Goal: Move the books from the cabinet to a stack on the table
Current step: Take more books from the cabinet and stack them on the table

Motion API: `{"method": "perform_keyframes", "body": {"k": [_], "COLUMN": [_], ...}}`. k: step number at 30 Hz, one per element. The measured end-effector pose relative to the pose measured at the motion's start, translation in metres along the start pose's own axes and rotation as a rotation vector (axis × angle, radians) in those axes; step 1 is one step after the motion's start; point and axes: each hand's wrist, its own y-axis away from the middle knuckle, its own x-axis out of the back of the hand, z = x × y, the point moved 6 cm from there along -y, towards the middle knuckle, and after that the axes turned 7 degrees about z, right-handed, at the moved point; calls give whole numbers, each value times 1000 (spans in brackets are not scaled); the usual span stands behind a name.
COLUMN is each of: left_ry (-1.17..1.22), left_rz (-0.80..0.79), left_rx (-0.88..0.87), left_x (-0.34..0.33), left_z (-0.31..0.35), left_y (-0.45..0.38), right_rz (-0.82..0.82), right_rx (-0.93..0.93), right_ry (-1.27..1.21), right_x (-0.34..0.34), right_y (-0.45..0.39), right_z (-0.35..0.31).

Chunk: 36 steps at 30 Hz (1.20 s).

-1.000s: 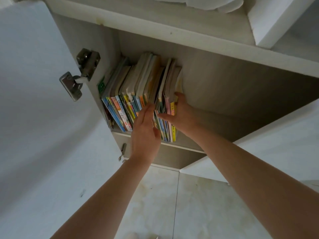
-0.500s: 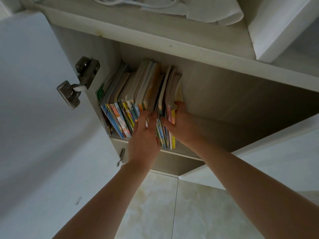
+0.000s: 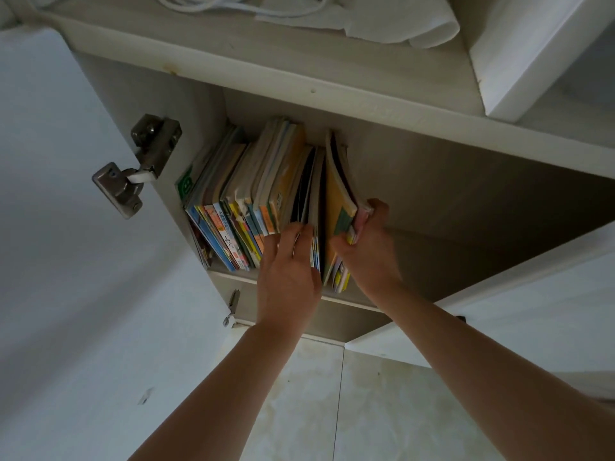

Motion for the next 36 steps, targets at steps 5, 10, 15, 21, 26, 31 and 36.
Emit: {"method": "perform_keyframes", "body": {"k": [5, 10, 15, 21, 26, 31, 36], "left_ry": [74, 100, 177, 343, 365, 473, 457], "left_rz": [14, 44, 63, 36, 40, -36, -78], "left_rx": [20, 1, 16, 146, 220, 311, 480], "left_x": [-1, -1, -2, -18, -31, -43, -65], "left_z": [2, 3, 7, 1, 0, 0, -10], "left_y": [-2, -2, -8, 6, 3, 1, -5], "right_rz": [73, 42, 25, 38, 58, 104, 72], "right_rx": [-193, -206, -122, -113, -46, -110, -231], "right_ry": [-54, -80, -93, -82, -42, 16, -34], "right_x": [1, -3, -4, 7, 14, 16, 0], "right_y": [-6, -9, -9, 5, 5, 4, 5], "right_z": [16, 29, 31, 39, 40, 57, 74]}}
